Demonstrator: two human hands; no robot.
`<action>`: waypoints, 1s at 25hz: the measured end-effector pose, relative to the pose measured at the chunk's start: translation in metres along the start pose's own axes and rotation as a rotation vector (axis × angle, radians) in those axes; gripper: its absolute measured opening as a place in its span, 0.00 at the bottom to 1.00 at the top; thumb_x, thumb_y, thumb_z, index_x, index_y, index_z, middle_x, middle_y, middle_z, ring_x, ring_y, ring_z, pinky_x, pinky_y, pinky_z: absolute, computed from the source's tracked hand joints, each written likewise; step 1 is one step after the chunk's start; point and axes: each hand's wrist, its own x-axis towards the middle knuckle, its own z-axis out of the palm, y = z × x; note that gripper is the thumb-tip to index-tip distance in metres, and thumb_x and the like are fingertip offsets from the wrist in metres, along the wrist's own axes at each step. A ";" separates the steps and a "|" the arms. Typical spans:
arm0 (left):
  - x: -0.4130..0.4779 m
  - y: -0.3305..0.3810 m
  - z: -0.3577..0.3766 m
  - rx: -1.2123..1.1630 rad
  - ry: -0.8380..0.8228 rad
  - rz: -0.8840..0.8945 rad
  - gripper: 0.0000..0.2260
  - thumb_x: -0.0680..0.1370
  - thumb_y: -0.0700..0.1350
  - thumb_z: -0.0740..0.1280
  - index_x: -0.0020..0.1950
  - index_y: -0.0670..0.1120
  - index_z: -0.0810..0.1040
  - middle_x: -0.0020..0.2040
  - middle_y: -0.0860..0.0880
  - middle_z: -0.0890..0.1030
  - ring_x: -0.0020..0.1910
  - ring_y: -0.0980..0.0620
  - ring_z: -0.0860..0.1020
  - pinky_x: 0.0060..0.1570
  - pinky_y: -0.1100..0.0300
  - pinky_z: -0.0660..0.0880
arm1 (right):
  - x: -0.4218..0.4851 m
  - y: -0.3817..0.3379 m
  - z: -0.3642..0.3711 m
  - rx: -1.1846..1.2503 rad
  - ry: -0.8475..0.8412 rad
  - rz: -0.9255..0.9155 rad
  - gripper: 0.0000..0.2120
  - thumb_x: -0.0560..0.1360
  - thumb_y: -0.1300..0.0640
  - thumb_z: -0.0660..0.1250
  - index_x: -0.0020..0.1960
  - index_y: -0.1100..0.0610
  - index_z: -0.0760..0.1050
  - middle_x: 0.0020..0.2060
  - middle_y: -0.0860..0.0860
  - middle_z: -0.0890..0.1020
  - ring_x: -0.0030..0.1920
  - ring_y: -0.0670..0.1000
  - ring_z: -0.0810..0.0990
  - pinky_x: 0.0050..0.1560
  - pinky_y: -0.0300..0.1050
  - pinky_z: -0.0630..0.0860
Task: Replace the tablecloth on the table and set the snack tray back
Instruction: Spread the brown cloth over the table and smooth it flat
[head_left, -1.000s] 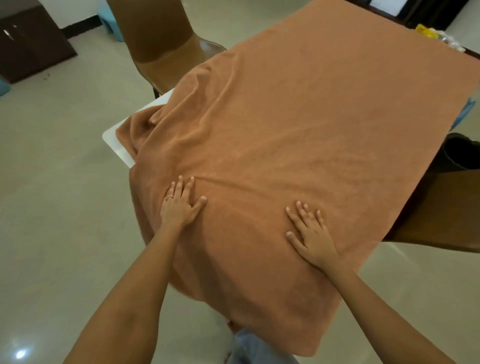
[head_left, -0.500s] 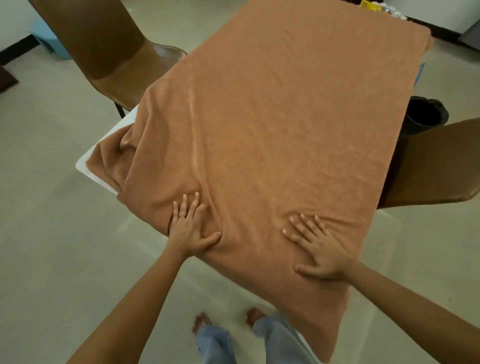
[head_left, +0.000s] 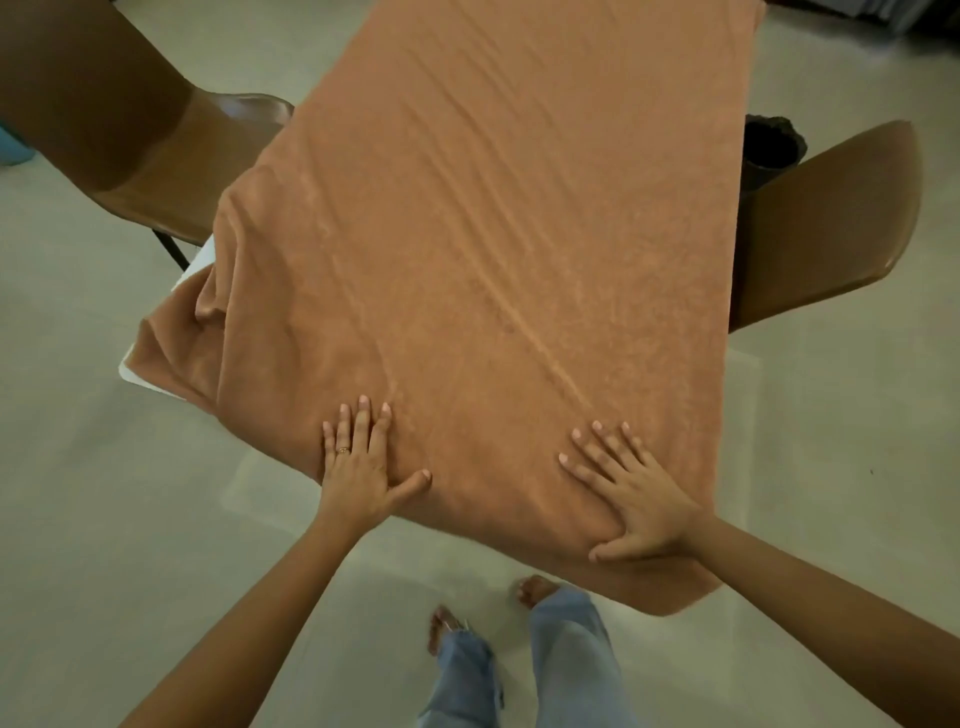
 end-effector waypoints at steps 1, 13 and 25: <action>-0.003 -0.003 -0.001 0.024 -0.007 0.022 0.49 0.67 0.76 0.50 0.78 0.45 0.52 0.78 0.41 0.50 0.77 0.39 0.46 0.74 0.41 0.41 | -0.004 -0.005 0.003 -0.004 -0.012 -0.016 0.52 0.65 0.20 0.51 0.78 0.51 0.49 0.78 0.55 0.49 0.77 0.61 0.45 0.72 0.67 0.43; 0.088 -0.009 -0.036 -0.021 -0.104 -0.038 0.43 0.68 0.76 0.53 0.77 0.57 0.49 0.79 0.47 0.46 0.76 0.37 0.46 0.72 0.41 0.42 | 0.046 0.050 -0.033 0.012 0.007 0.240 0.39 0.71 0.26 0.48 0.76 0.39 0.39 0.77 0.46 0.41 0.77 0.51 0.40 0.73 0.51 0.34; 0.103 -0.061 -0.061 0.091 -0.205 -0.094 0.60 0.54 0.80 0.61 0.75 0.60 0.33 0.77 0.44 0.34 0.74 0.33 0.36 0.68 0.32 0.35 | 0.080 -0.018 -0.008 0.255 0.256 1.050 0.44 0.68 0.24 0.43 0.78 0.45 0.45 0.78 0.53 0.48 0.76 0.63 0.42 0.72 0.65 0.37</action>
